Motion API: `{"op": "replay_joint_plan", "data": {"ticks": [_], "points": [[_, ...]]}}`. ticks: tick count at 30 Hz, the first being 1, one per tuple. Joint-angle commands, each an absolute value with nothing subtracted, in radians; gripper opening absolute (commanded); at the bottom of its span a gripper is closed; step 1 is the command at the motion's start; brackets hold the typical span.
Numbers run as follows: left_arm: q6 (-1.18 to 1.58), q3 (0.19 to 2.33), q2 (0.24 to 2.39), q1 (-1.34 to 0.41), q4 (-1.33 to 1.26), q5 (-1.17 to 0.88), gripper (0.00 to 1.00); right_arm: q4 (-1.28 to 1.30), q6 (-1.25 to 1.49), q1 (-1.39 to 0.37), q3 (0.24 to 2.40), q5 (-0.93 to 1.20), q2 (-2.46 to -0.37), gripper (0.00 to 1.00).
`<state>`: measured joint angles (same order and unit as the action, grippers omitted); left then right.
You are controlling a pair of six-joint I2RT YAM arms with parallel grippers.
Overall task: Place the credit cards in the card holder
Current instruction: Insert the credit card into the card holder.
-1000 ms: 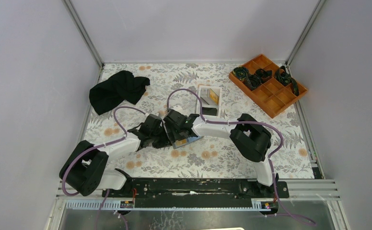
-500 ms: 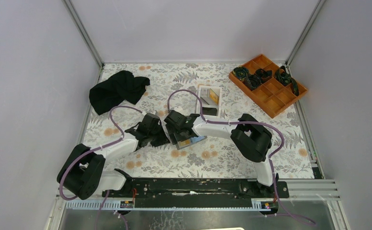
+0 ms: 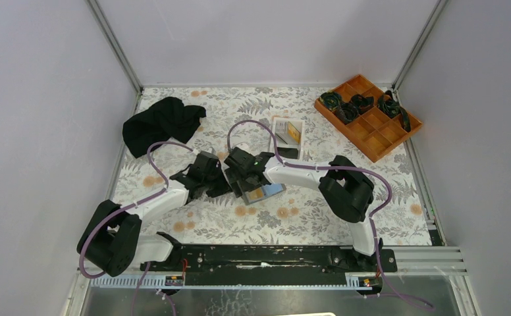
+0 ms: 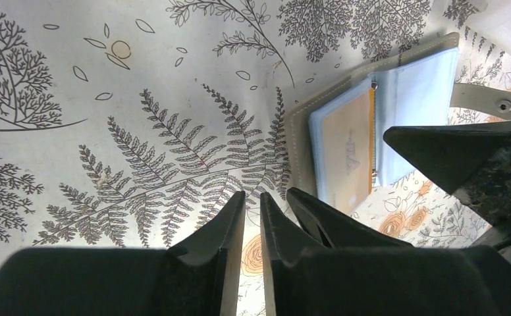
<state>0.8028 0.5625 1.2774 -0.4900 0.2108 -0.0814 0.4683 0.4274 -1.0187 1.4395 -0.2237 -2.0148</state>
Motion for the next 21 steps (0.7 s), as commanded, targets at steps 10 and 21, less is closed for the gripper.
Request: {"op": "replay_joint_plan", "data": {"ticks": [10,21], "points": [[0.821,0.618,1.272,-0.476,0.235,-0.036,0.22,0.498,0.368,-0.982,1.526,-0.229,-1.912,0.9],[0.81,0.682,1.244,-0.451,0.268,0.022,0.27,0.464,0.265,-0.96,1.596,-0.324,-1.839,0.92]]}}
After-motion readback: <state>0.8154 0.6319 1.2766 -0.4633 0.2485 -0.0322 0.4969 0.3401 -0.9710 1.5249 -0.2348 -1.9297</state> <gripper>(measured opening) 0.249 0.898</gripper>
